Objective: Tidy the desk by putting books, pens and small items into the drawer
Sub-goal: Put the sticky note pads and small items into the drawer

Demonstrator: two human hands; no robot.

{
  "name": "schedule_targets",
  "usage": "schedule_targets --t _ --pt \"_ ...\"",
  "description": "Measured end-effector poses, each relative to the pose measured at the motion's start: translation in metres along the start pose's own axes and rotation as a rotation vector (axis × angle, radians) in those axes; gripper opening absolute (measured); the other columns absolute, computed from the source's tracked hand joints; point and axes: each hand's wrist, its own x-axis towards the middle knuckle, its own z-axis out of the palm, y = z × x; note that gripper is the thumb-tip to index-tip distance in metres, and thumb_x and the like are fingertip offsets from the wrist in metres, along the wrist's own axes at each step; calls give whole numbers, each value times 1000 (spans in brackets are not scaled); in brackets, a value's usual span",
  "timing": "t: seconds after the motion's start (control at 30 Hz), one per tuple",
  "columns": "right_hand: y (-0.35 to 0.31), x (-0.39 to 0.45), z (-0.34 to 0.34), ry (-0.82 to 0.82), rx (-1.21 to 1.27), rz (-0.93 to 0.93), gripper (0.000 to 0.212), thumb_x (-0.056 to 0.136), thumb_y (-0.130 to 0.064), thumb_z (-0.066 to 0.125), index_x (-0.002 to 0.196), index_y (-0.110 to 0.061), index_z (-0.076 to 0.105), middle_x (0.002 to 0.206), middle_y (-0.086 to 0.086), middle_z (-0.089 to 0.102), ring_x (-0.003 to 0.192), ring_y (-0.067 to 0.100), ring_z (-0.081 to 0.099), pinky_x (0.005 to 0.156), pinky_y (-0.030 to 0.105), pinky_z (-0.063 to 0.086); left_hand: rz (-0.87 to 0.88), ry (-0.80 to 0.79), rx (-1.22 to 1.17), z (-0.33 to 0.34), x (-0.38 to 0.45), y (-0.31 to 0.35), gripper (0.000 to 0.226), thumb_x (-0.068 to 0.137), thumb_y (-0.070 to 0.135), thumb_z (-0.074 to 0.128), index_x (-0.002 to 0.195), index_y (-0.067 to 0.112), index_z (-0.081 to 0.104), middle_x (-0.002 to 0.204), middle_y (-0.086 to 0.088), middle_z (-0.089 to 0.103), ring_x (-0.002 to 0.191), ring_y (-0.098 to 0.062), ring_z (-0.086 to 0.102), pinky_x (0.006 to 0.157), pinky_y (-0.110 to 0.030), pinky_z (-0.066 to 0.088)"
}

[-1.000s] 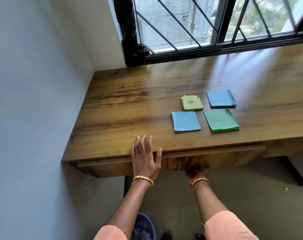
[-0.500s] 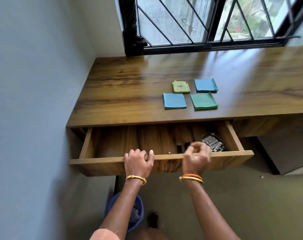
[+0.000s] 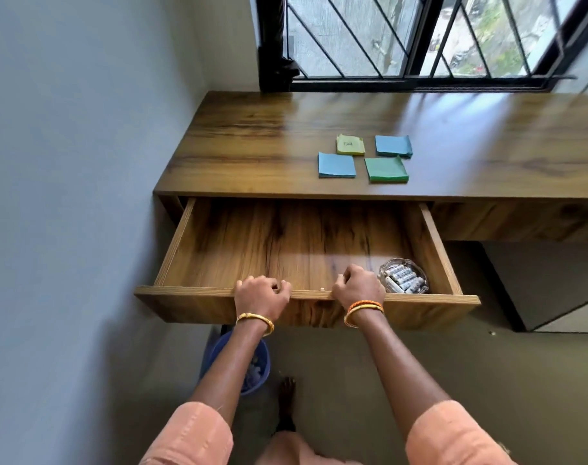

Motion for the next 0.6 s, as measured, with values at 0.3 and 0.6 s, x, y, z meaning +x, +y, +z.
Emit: schedule_targets --t 0.3,0.6 --pt "-2 71 -43 16 398 260 17 81 -22 58 86 -11 70 94 13 70 93 30 63 78 27 44 -168 -323 -335 -34 61 33 37 89 32 53 64 12 71 65 -3 70 64 -18 66 63 -29 52" --pt "-28 257 -92 120 194 349 66 81 -43 67 126 2 48 134 24 44 127 37 36 102 41 36 -36 -54 -406 -40 224 154 47 88 30 59 126 5 46 127 -16 51 116 -31 50 96 -39 43"
